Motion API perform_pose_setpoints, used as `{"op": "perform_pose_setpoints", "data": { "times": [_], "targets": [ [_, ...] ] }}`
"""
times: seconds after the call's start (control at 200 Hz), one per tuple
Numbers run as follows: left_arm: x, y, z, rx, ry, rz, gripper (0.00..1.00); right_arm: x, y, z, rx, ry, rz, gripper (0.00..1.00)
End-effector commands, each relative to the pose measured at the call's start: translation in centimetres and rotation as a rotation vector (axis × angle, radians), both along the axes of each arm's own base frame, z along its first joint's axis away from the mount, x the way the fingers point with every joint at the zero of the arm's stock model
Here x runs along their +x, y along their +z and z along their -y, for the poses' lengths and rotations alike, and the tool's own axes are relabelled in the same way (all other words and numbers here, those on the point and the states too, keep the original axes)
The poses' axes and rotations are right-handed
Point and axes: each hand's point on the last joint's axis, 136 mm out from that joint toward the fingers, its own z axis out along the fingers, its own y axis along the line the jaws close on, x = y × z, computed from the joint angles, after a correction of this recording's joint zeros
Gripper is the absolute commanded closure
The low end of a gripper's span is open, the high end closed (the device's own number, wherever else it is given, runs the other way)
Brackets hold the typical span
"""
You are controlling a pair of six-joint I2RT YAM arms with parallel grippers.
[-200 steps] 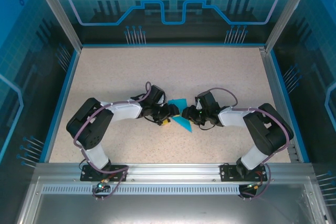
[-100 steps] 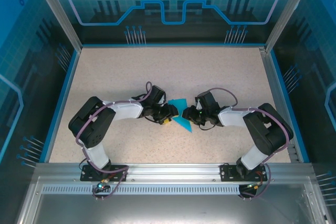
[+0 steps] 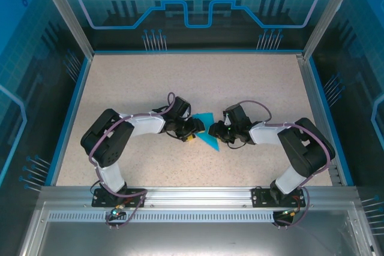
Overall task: Fold a paper plane with a square sheet of paper (pick it up from the middle)
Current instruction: Fold the wing for the fifth time at the center of the table.
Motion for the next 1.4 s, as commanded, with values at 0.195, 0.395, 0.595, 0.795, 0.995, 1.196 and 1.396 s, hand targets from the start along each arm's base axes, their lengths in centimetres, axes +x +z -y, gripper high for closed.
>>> {"op": "perform_pose_setpoints", "data": {
  "times": [0.195,0.395,0.595,0.795,0.995,1.196,1.396],
  "targets": [
    [0.5,0.6,0.8,-0.022,-0.01,0.005,0.49,-4.0,-4.8,2.7,-0.136,0.003,-0.188,0.66],
    [0.9,1.2,1.7,-0.062,-0.03,0.02,0.6,-4.0,-4.9,2.7,-0.138,0.007,-0.187,0.66],
    [1.0,1.4,2.1,-0.083,-0.047,0.025,0.68,-3.8,-4.8,2.7,-0.145,0.025,-0.172,0.66],
    [0.7,1.5,2.3,-0.09,-0.067,0.035,0.7,-2.8,-4.1,2.2,-0.147,0.079,-0.116,0.64],
    [0.1,1.2,2.2,-0.091,-0.078,0.034,0.75,-2.2,-3.9,2.2,-0.17,0.111,-0.072,0.65],
    [0.1,1.1,1.9,-0.08,-0.072,0.041,0.86,-1.1,-2.1,1.4,-0.14,0.144,0.004,0.64],
    [0.0,1.0,1.3,-0.043,-0.062,0.042,0.92,0.7,2.3,1.9,-0.183,0.15,0.163,0.45]
  ]
}}
